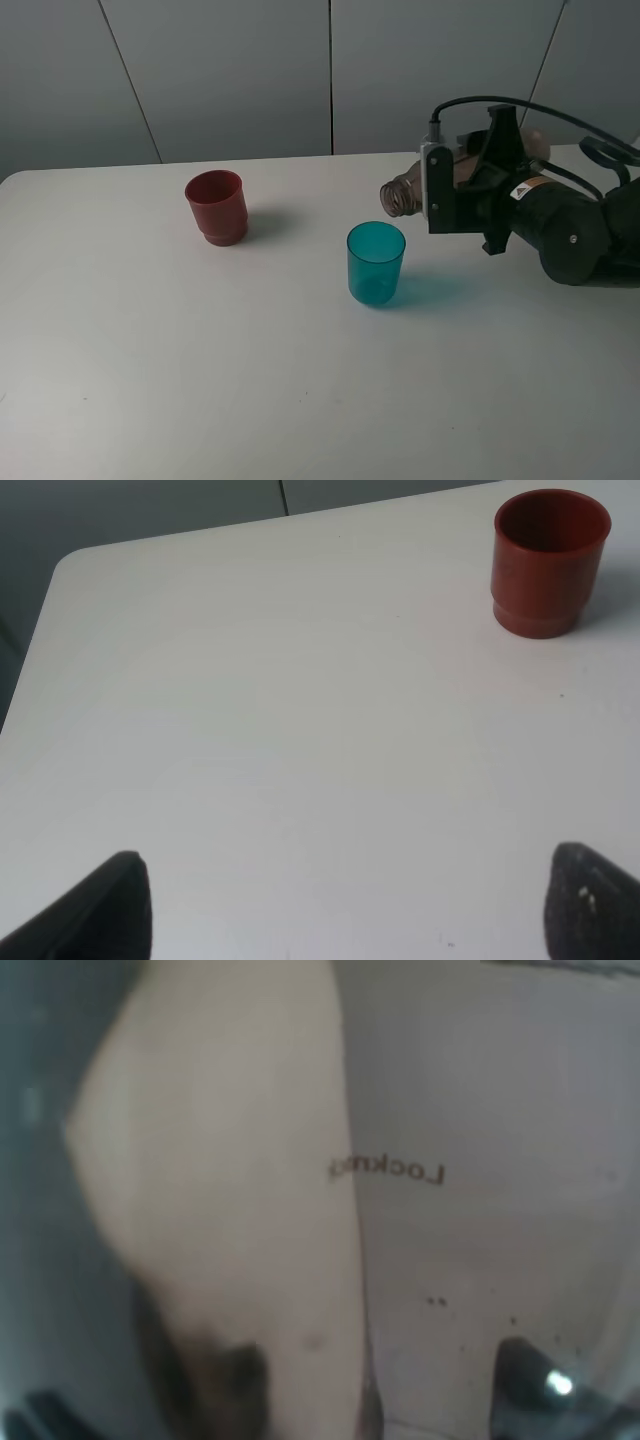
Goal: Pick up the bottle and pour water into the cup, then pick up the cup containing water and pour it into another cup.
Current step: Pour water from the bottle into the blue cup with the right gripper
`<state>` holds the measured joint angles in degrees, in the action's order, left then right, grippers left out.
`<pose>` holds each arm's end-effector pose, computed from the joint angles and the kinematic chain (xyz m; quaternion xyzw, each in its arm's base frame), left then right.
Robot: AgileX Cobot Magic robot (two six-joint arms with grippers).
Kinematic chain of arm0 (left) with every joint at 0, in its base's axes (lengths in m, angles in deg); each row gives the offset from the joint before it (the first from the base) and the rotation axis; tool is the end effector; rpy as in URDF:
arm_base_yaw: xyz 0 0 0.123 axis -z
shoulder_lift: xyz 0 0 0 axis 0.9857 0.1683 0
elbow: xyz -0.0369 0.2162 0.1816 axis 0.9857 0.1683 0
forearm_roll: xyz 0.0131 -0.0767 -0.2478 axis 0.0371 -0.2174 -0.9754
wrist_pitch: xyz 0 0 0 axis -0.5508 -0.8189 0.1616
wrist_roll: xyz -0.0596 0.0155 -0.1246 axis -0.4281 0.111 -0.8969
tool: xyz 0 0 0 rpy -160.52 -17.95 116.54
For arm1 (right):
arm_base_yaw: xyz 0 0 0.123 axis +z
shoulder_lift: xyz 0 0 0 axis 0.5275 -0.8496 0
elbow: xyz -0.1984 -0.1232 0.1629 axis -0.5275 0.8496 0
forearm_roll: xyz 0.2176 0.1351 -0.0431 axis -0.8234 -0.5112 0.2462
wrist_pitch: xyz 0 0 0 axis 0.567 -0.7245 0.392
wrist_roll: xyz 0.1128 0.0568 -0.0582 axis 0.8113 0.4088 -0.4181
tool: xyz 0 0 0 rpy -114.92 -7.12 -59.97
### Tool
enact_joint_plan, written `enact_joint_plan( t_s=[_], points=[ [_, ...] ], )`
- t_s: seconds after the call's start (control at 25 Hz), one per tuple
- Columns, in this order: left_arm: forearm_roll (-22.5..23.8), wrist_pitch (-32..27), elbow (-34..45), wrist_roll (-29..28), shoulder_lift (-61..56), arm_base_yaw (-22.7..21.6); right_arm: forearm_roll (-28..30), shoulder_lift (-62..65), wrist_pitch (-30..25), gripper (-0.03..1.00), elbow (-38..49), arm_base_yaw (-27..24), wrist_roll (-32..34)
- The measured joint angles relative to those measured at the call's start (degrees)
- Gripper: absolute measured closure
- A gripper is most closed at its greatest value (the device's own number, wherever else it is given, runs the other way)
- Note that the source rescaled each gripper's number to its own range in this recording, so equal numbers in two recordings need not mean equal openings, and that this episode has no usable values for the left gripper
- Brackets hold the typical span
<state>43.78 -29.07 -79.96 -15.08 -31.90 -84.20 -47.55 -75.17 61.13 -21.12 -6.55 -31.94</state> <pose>0.0419 -0.0043 0.2608 0.0423 0.8552 0.0306 0.5157 0.3225 0.1053 0.1099 -0.6342 0.5194 -0.4009 0.4090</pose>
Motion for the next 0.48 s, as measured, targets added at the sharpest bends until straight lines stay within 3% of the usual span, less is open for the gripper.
enact_joint_plan(
  t_s=[0.48],
  points=[
    [0.00, 0.00, 0.00, 0.14, 0.00, 0.00, 0.12, 0.00, 0.56, 0.91, 0.00, 0.00, -5.40]
  ],
)
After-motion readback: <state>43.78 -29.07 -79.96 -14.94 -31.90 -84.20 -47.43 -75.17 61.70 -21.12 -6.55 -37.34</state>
